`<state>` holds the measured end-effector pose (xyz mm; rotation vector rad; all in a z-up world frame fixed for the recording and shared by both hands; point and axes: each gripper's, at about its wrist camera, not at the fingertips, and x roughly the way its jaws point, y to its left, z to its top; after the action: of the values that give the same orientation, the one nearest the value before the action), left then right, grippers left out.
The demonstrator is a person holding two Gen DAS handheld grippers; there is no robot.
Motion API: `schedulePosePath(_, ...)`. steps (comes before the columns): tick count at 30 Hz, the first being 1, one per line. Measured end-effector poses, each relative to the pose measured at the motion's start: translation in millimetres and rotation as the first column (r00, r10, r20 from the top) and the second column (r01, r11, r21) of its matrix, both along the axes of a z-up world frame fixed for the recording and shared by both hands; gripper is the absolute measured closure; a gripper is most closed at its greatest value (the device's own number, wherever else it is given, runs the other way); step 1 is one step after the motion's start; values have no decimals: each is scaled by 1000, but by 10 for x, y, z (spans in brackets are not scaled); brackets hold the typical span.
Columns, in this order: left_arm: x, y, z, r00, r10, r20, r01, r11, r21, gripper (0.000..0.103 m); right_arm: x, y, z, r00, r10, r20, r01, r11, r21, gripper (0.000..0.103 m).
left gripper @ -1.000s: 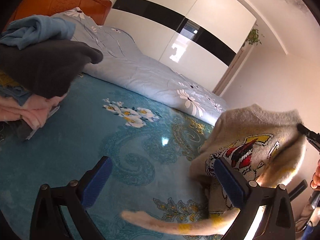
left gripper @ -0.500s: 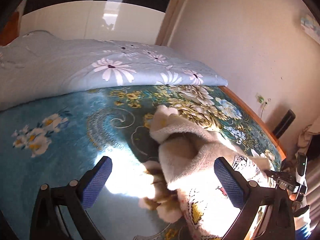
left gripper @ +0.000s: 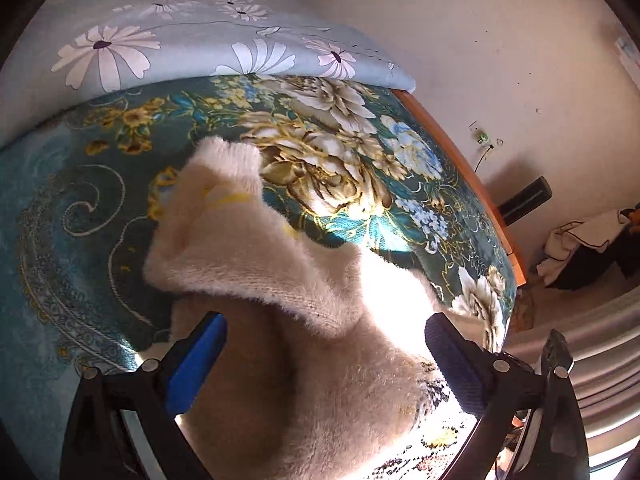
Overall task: Fold clothes
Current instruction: 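Grasp the sweater with the left gripper while the right gripper holds it up, then lay the sweater flat on the bed with both grippers, print side up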
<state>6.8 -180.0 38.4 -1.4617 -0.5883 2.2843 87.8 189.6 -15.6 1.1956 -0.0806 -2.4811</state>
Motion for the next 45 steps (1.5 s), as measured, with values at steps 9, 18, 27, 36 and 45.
schedulePosePath(9,-192,27,-78,984,146,99,-156,982,102,89,24,47,65,1000,-27,3,27,999,-43,92)
schedulePosePath(18,687,-434,1090,929,300,-214,-267,948,173,91,294,-256,1215,976,35,-215,-39,999,-16,92)
schedulePosePath(27,2291,-833,2592,747,336,-573,-319,938,134,92,850,-822,2858,837,104,-537,-105,994,29,92)
schedulePosePath(36,3618,-923,2970,634,310,-709,-401,915,42,91,1640,-1141,3438,719,195,-668,-178,980,94,92)
schedulePosePath(45,3334,-1370,2425,653,345,-674,-520,852,-67,89,936,-2033,3379,730,311,-609,-202,949,243,92)
